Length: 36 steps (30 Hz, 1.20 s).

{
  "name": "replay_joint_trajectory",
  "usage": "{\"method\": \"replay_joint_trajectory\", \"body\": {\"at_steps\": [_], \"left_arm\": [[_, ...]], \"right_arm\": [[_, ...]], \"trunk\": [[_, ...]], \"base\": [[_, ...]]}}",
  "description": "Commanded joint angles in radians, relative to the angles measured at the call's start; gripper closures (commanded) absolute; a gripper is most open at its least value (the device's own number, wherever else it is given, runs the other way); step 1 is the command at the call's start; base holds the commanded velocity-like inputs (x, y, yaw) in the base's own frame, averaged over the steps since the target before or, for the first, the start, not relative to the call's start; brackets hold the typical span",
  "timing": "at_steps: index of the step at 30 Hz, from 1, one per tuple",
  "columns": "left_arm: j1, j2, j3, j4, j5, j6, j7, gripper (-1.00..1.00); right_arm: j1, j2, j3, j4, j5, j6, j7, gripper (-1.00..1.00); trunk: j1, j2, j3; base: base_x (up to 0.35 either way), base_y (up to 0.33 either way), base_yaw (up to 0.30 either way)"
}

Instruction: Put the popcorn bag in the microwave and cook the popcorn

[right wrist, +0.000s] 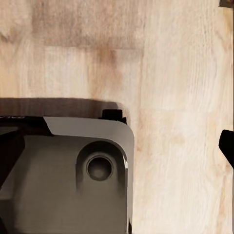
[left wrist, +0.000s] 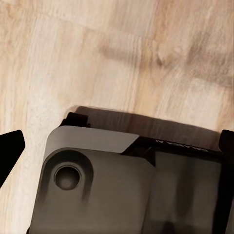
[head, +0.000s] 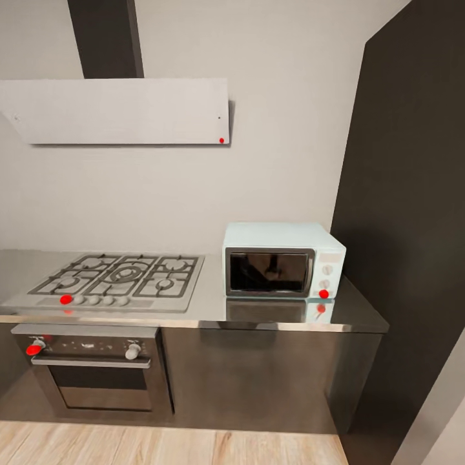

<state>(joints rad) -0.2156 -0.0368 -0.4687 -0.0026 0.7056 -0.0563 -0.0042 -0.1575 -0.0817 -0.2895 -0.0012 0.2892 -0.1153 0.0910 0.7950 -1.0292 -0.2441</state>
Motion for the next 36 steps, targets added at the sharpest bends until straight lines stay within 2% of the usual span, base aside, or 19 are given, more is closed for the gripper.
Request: {"method": "replay_joint_trajectory", "body": {"at_steps": [1,3,6,7,11,14,16,17,21,27,30,33,35,36], "left_arm": [[-0.001,-0.001,-0.008,0.001,0.008,-0.004,0.000,-1.00],[-0.001,-0.001,-0.008,0.001,0.008,-0.004,0.000,-1.00],[-0.001,-0.001,-0.008,0.001,0.007,-0.004,0.000,-1.00],[-0.001,-0.002,-0.008,0.001,0.007,-0.004,0.000,-1.00],[-0.001,-0.002,-0.008,0.001,0.006,-0.004,0.000,-1.00],[-0.001,-0.002,-0.008,0.001,0.004,-0.004,0.000,-1.00],[-0.001,-0.002,-0.008,0.001,0.003,-0.004,0.000,-1.00],[-0.001,-0.002,-0.008,0.001,0.003,-0.004,0.000,-1.00],[-0.001,-0.002,-0.008,0.001,0.003,-0.005,0.000,-1.00],[-0.001,-0.002,-0.008,0.001,0.003,-0.005,0.000,-1.00],[-0.001,-0.002,-0.008,0.001,0.002,-0.005,0.000,-1.00],[-0.001,-0.002,-0.008,0.001,0.003,-0.006,0.000,-1.00],[-0.001,-0.002,-0.008,0.001,0.002,-0.006,0.000,-1.00],[-0.001,-0.002,-0.008,0.001,0.002,-0.007,0.000,-1.00]], "right_arm": [[-0.001,0.002,-0.008,-0.046,0.009,0.001,0.004,-1.00],[-0.001,0.004,-0.009,-0.164,0.008,0.040,0.007,-1.00],[-0.001,0.023,-0.009,-0.462,0.004,0.239,0.010,-1.00],[-0.001,0.035,-0.009,-0.626,0.002,0.340,0.015,-1.00],[-0.001,0.056,-0.003,-0.970,-0.001,0.543,0.031,-1.00],[-0.001,0.057,0.058,-1.187,-0.011,0.639,0.042,-1.00],[-0.001,0.061,0.077,-1.330,-0.014,0.688,0.049,-1.00],[-0.001,0.073,0.085,-1.390,-0.014,0.708,0.053,-1.00],[-0.019,0.095,0.094,-1.483,-0.013,0.741,0.057,-1.00],[-0.222,0.097,0.094,-1.496,-0.014,0.748,0.050,-1.00],[-0.292,0.097,0.094,-1.493,-0.014,0.749,0.046,-1.00],[-0.358,0.097,0.093,-1.468,-0.017,0.741,0.043,-1.00],[-0.372,0.098,0.091,-1.408,-0.021,0.721,0.043,-1.00],[-0.376,0.098,0.089,-1.342,-0.033,0.680,0.043,-1.00]], "trunk": [[0.000,-0.001,-0.001],[0.000,-0.001,-0.001],[0.000,-0.001,-0.001],[0.000,-0.001,-0.001],[0.000,-0.001,-0.001],[0.000,-0.001,-0.001],[0.000,-0.001,-0.001],[0.000,-0.001,-0.001],[0.000,-0.001,-0.001],[0.000,-0.001,-0.001],[0.000,-0.001,-0.001],[0.000,-0.001,-0.001],[0.000,-0.001,-0.001],[0.000,-0.001,-0.001]], "base": [[0.000,0.000,0.000],[0.000,0.000,0.000],[0.000,0.000,0.000],[0.000,0.000,0.000],[0.000,0.000,0.000],[0.000,0.000,0.000],[0.000,0.000,0.000],[0.000,0.000,0.000],[0.000,0.000,0.000],[0.000,0.000,0.000],[0.000,0.000,0.000],[0.000,0.000,0.000],[0.000,0.000,0.000],[0.000,0.000,0.000]]}}
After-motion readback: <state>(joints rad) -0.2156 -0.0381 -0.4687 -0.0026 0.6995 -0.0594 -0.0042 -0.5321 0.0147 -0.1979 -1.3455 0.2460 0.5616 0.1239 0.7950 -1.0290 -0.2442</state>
